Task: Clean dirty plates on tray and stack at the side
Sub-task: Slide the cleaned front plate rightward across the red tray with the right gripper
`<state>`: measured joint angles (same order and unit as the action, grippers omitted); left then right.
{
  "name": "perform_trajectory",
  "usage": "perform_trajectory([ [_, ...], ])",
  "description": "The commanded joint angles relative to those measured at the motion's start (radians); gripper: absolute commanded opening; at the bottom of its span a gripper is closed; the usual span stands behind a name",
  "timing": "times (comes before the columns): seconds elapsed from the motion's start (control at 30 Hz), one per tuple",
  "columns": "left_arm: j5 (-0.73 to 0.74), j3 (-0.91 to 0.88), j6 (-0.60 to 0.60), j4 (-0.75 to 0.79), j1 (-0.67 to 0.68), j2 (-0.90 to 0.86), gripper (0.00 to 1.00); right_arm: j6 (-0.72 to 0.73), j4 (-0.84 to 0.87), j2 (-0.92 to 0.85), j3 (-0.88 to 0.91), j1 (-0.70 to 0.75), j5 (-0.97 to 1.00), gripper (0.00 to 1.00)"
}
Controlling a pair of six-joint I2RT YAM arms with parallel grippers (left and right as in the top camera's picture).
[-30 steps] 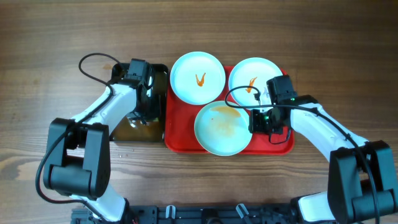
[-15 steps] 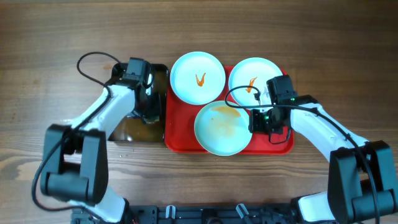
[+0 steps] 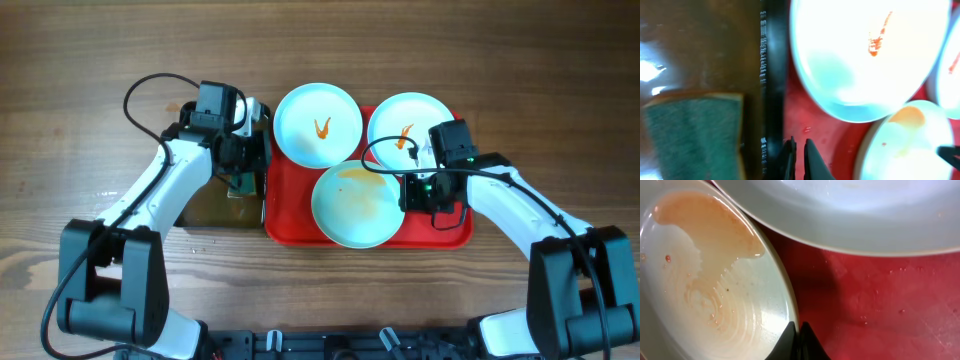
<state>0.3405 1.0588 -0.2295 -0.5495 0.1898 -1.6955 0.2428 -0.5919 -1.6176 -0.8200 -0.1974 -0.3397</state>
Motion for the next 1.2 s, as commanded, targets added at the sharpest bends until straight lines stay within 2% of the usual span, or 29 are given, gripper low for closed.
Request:
perform_trajectory([
  [0.0,0.082,0.009,0.001,0.007,0.005,0.022,0.05,-0.053,0.040,-0.007,-0.003,-0.002,0.005,0.04],
  [0.13,0.082,0.009,0.001,0.003,0.005,0.022,0.06,-0.039,-0.015,0.065,-0.003,-0.002,-0.046,0.04],
  [0.3,0.078,0.009,0.001,0.000,0.005,0.022,0.06,-0.024,-0.006,0.279,-0.003,-0.002,0.042,0.04],
  [0.4,0.078,0.009,0.001,0.000,0.005,0.022,0.06,-0.026,0.009,0.328,-0.003,-0.002,0.052,0.04],
  [0.7,0.078,0.009,0.001,0.000,0.005,0.022,0.07,0.032,0.000,0.261,-0.003,-0.002,0.043,0.04],
  [0.9,0.078,0.009,0.002,0.000,0.005,0.022,0.07,0.082,-0.076,0.175,-0.003,-0.002,-0.132,0.04],
  [1.03,0.078,0.009,0.001,-0.005,0.005,0.022,0.07,0.150,-0.083,0.172,-0.004,-0.002,0.097,0.04],
  [1.17,0.078,0.009,0.002,-0.011,0.005,0.022,0.07,0.104,-0.132,0.174,-0.027,-0.002,0.124,0.04],
])
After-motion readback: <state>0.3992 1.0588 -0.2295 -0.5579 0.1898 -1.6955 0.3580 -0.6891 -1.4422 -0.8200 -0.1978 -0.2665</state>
